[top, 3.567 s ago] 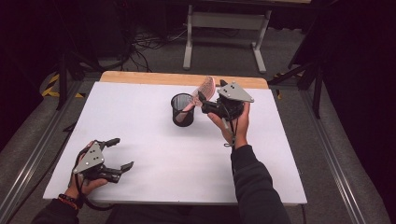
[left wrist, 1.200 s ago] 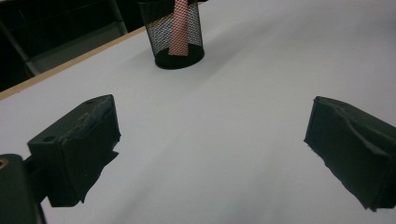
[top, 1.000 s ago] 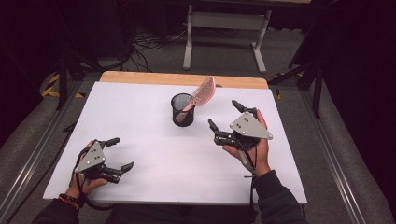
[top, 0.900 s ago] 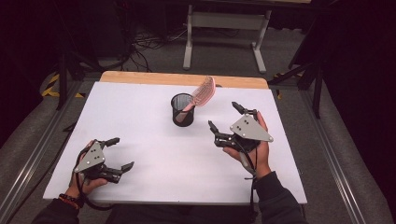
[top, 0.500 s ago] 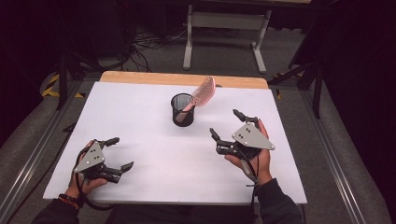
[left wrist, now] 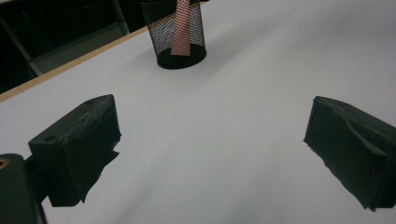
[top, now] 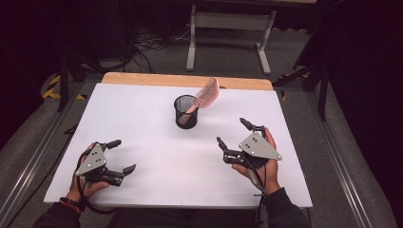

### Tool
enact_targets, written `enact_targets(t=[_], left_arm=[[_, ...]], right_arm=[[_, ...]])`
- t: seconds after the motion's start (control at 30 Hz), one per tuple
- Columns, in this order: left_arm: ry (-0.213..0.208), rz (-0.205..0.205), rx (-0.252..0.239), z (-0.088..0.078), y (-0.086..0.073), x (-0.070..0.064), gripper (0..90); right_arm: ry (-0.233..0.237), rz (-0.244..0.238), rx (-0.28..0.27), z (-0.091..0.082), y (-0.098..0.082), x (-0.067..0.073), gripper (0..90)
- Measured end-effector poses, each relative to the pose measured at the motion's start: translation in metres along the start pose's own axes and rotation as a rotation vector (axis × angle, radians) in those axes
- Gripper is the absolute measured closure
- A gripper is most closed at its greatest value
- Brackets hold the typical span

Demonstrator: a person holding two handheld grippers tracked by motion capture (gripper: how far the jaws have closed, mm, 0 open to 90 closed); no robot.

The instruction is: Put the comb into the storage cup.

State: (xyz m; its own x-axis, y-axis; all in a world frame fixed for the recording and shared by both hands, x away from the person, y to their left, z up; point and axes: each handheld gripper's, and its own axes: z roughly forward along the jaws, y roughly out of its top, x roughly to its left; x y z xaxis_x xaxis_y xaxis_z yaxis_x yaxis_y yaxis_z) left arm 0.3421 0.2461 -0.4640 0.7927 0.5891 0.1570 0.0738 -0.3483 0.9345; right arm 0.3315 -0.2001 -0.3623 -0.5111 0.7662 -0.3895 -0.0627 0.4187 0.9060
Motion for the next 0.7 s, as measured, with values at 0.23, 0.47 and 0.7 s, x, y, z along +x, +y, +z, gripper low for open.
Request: enact_targets(t=[0.23,0.47,0.7], left_arm=[[0.001,0.0,-0.001,0.0,0.0,0.0,4.4],[0.0,-0.002,-0.004,0.0,0.0,0.0,4.3],[0.001,-0.004,-0.002,0.0,0.0,0.0,4.5]], right_arm=[[-0.006,-0.013,0.019,-0.005,-0.01,0.002,13.4],[0.004,-0.03,0.054,-0.007,-0.024,0.005,13.3],[0.008,-0.041,0.072,-0.01,-0.037,0.008,13.0]])
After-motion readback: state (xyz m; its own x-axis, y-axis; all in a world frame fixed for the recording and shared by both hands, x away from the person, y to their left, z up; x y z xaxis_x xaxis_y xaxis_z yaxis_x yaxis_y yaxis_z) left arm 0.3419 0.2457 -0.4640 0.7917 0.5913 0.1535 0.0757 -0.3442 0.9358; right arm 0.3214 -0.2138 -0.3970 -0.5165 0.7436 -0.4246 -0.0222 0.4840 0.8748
